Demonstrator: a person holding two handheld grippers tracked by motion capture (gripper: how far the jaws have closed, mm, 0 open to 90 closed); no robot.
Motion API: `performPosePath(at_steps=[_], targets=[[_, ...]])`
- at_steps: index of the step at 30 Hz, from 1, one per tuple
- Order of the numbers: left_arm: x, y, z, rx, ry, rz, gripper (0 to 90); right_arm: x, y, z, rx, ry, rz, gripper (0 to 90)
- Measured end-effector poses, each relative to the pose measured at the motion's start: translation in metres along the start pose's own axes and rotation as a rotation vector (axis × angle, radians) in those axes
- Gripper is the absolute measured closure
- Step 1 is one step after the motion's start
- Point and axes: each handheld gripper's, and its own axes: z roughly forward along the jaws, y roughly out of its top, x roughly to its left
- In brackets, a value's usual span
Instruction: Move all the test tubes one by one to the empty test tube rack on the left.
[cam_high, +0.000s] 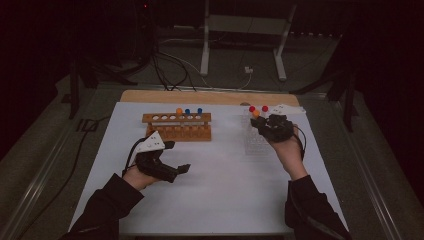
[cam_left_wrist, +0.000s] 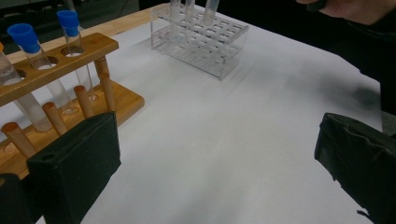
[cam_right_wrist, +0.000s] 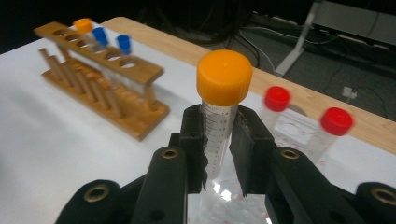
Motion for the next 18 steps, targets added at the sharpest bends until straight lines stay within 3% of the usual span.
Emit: performPosePath(at_steps=[18], targets=[[-0.012, 0.010, 0.010, -0.007, -0.043, 0.018, 1.1, 0.065, -0.009, -0.007, -0.003, 0.159, -0.091, 75.3]])
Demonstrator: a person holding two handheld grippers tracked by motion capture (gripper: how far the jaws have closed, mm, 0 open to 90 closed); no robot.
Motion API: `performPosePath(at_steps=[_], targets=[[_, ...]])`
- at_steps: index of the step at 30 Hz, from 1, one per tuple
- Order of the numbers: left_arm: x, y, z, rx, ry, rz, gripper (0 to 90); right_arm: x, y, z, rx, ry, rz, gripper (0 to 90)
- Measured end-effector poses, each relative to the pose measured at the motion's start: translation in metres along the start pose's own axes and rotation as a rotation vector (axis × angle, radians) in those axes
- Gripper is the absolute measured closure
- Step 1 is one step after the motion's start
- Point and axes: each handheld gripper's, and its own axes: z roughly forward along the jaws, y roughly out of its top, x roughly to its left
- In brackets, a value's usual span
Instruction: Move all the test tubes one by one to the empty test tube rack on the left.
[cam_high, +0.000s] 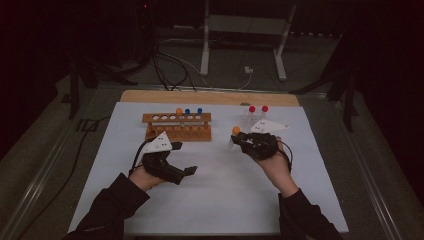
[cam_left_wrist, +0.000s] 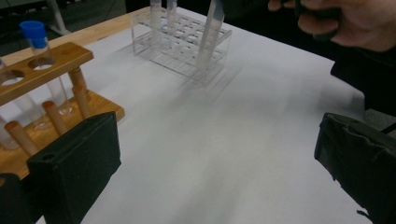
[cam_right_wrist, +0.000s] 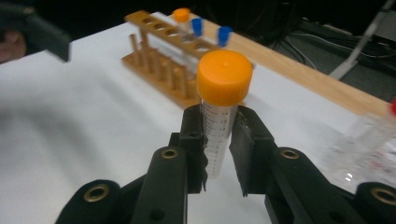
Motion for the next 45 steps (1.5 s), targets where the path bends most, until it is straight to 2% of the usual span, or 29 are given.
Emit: performPosePath(at_steps=[8, 13, 17, 20, 24, 26, 32, 36, 41, 45], targets=[[-0.005, 0.010, 0.006, -0.009, -0.014, 0.018, 1.6, 0.026, -0.013, 0.013, 0.034, 0.065, -0.029, 75.3], [-0.010, 0.018, 0.013, -0.009, -0.017, 0.033, 2.1, 0.036, -0.018, 0.018, 0.052, 0.098, -0.040, 75.3], [-0.013, 0.022, 0.021, -0.009, -0.015, 0.041, 5.9, 0.043, -0.019, 0.019, 0.054, 0.117, -0.049, 75.3], [-0.013, 0.025, 0.026, -0.018, -0.020, 0.042, 12.1, 0.046, -0.021, 0.021, 0.061, 0.130, -0.052, 75.3], [-0.015, 0.030, 0.034, -0.026, -0.019, 0.064, 23.6, 0.049, -0.021, 0.022, 0.065, 0.140, -0.054, 75.3], [-0.016, 0.031, 0.038, -0.029, -0.022, 0.071, 32.5, 0.049, -0.021, 0.022, 0.065, 0.139, -0.056, 75.3], [-0.019, 0.035, 0.048, -0.016, -0.007, 0.094, 48.4, 0.052, -0.023, 0.022, 0.071, 0.145, -0.061, 75.3], [-0.019, 0.036, 0.053, 0.001, -0.013, 0.105, 58.5, 0.052, -0.022, 0.022, 0.070, 0.146, -0.062, 75.3], [-0.019, 0.036, 0.057, 0.004, -0.027, 0.113, 68.9, 0.051, -0.023, 0.022, 0.071, 0.142, -0.062, 75.3], [-0.019, 0.036, 0.058, 0.006, -0.025, 0.125, 70.9, 0.051, -0.023, 0.022, 0.072, 0.140, -0.063, 75.3]])
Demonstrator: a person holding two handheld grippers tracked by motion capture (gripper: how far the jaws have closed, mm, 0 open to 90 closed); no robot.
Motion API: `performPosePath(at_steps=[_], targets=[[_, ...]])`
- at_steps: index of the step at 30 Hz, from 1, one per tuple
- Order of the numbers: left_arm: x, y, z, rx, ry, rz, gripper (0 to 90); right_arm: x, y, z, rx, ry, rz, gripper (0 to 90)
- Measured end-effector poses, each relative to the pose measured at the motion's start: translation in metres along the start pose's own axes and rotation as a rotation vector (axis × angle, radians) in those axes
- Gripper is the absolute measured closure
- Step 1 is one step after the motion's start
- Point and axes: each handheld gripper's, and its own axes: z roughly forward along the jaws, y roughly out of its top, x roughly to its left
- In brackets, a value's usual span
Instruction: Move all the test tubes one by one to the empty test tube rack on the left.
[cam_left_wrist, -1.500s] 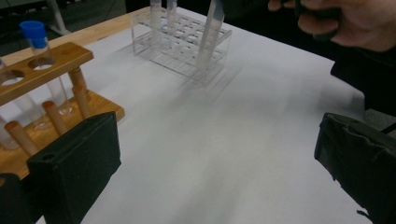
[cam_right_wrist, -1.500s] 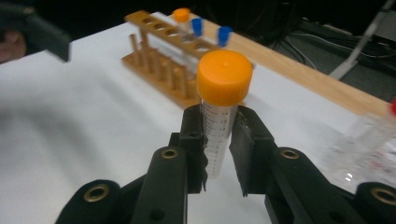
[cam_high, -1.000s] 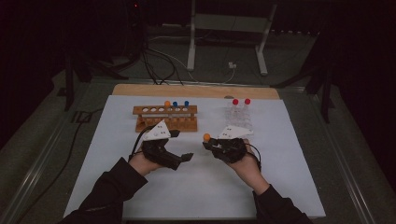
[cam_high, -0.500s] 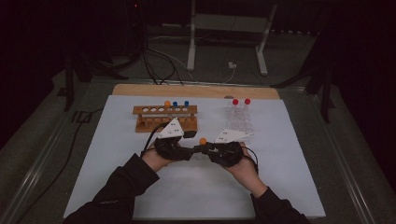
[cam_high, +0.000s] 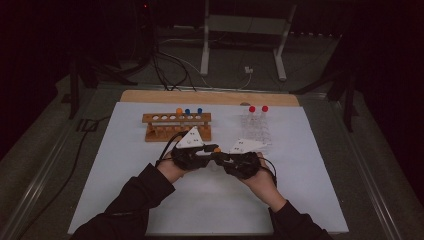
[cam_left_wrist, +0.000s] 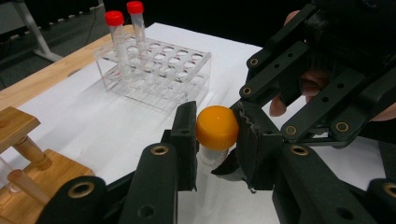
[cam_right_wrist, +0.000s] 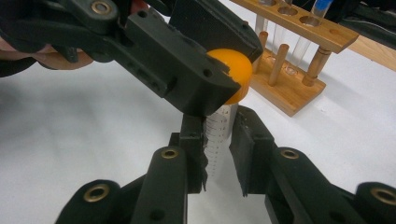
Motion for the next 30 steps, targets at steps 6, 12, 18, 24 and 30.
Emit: performPosePath(at_steps=[6, 12, 18, 24, 30], targets=[[-0.001, 0.000, -0.002, 0.003, 0.007, 0.020, 71.6, 0.000, 0.000, 0.000, -0.006, 0.009, 0.003, 71.8], [0.008, -0.003, -0.015, 0.001, 0.051, 0.009, 71.6, -0.004, 0.000, -0.003, -0.023, -0.003, 0.025, 55.4], [0.025, -0.009, -0.035, -0.002, 0.132, -0.018, 71.6, -0.008, 0.002, -0.008, -0.057, -0.020, 0.050, 41.6], [0.044, -0.007, -0.058, -0.028, 0.200, -0.048, 71.7, -0.008, 0.003, -0.010, -0.088, -0.059, 0.061, 27.6], [0.066, 0.003, -0.077, -0.053, 0.280, -0.059, 71.6, -0.009, 0.004, -0.011, -0.097, -0.096, 0.080, 12.8]])
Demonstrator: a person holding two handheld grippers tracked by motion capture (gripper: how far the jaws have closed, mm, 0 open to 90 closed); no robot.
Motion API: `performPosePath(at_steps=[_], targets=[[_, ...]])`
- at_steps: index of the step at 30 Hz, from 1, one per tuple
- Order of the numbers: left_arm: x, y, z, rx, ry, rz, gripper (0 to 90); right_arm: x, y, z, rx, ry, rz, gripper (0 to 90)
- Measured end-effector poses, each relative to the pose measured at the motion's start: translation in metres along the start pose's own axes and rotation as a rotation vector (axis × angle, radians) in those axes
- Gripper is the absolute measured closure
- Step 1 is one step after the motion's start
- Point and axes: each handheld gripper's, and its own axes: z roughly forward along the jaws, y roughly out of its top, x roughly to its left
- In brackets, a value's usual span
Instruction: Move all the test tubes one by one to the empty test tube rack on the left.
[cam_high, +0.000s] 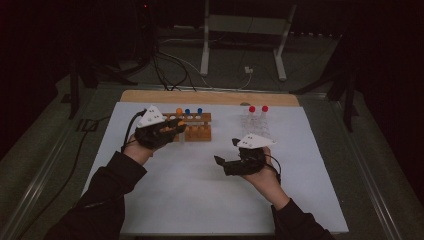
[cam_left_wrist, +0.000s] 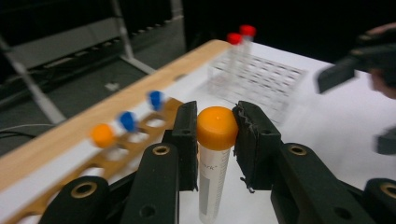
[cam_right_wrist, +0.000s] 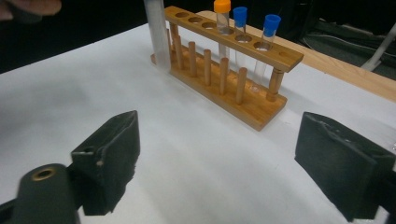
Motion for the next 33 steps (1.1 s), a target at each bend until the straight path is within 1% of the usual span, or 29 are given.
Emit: performPosePath(at_steps=[1, 3, 5, 6, 7, 10, 11, 13, 15, 16, 17, 19, 20, 21, 22, 24, 25, 28, 29, 30, 31, 32, 33], targets=[[0.004, 0.002, -0.001, -0.003, 0.012, -0.002, 71.6, 0.000, 0.000, 0.000, 0.002, 0.000, 0.006, 9.8], [0.012, 0.004, -0.002, -0.009, 0.038, -0.012, 71.7, -0.001, 0.000, 0.000, 0.002, -0.004, 0.013, 6.9], [0.018, 0.006, -0.002, -0.015, 0.059, -0.014, 71.6, -0.003, 0.000, 0.000, 0.000, -0.005, 0.024, 3.4], [0.021, 0.007, -0.001, -0.023, 0.065, -0.024, 71.7, -0.003, 0.001, 0.000, 0.001, -0.003, 0.028, 2.3], [0.025, 0.008, 0.000, -0.028, 0.081, -0.027, 71.6, -0.004, 0.000, 0.000, 0.004, 0.006, 0.027, 0.7], [0.034, 0.010, 0.003, -0.043, 0.115, -0.043, 71.6, -0.005, 0.000, -0.001, 0.002, 0.027, 0.027, 0.0], [0.037, 0.011, 0.005, -0.048, 0.128, -0.051, 71.6, -0.004, 0.000, -0.001, 0.001, 0.026, 0.029, 0.0], [0.045, 0.011, 0.008, -0.066, 0.143, -0.075, 71.5, -0.005, 0.000, -0.002, 0.000, 0.033, 0.024, 0.0], [0.050, 0.010, 0.011, -0.065, 0.169, -0.072, 71.6, -0.005, 0.000, -0.003, -0.008, 0.037, 0.027, 0.0], [0.053, 0.009, 0.013, -0.069, 0.174, -0.080, 71.5, -0.006, 0.000, -0.003, -0.007, 0.038, 0.028, 0.0], [0.057, 0.008, 0.017, -0.062, 0.196, -0.081, 71.6, -0.006, 0.000, -0.003, -0.009, 0.035, 0.027, 0.0], [0.063, 0.004, 0.021, -0.066, 0.211, -0.099, 71.6, -0.006, 0.000, -0.003, -0.009, 0.042, 0.030, 0.0], [0.065, 0.002, 0.022, -0.070, 0.220, -0.105, 71.5, -0.006, 0.000, -0.003, -0.009, 0.038, 0.029, 0.0], [0.067, 0.000, 0.024, -0.076, 0.222, -0.110, 71.5, -0.007, 0.000, -0.003, -0.008, 0.040, 0.029, 0.0], [0.070, -0.003, 0.025, -0.099, 0.226, -0.123, 71.6, -0.007, 0.000, -0.003, -0.006, 0.040, 0.030, 0.0], [0.073, -0.007, 0.026, -0.126, 0.225, -0.143, 71.6, -0.007, -0.001, -0.003, -0.004, 0.038, 0.032, 0.0], [0.074, -0.007, 0.026, -0.130, 0.227, -0.152, 71.6, -0.007, -0.001, -0.002, -0.004, 0.038, 0.032, 0.0], [0.075, -0.007, 0.028, -0.140, 0.229, -0.149, 71.6, -0.008, -0.001, -0.002, -0.003, 0.037, 0.035, 0.0], [0.076, -0.007, 0.029, -0.143, 0.225, -0.154, 71.7, -0.009, -0.001, -0.002, -0.004, 0.036, 0.036, 0.0], [0.076, -0.007, 0.030, -0.148, 0.210, -0.157, 71.7, -0.008, -0.001, -0.003, -0.004, 0.038, 0.037, 0.0], [0.076, -0.007, 0.031, -0.142, 0.224, -0.148, 71.7, -0.009, -0.001, -0.003, -0.004, 0.036, 0.035, 0.0], [0.076, -0.007, 0.032, -0.140, 0.228, -0.149, 71.7, -0.009, -0.001, -0.003, -0.004, 0.034, 0.037, 0.0], [0.077, -0.008, 0.033, -0.153, 0.224, -0.157, 71.7, -0.009, -0.001, -0.003, -0.005, 0.036, 0.039, 0.0]])
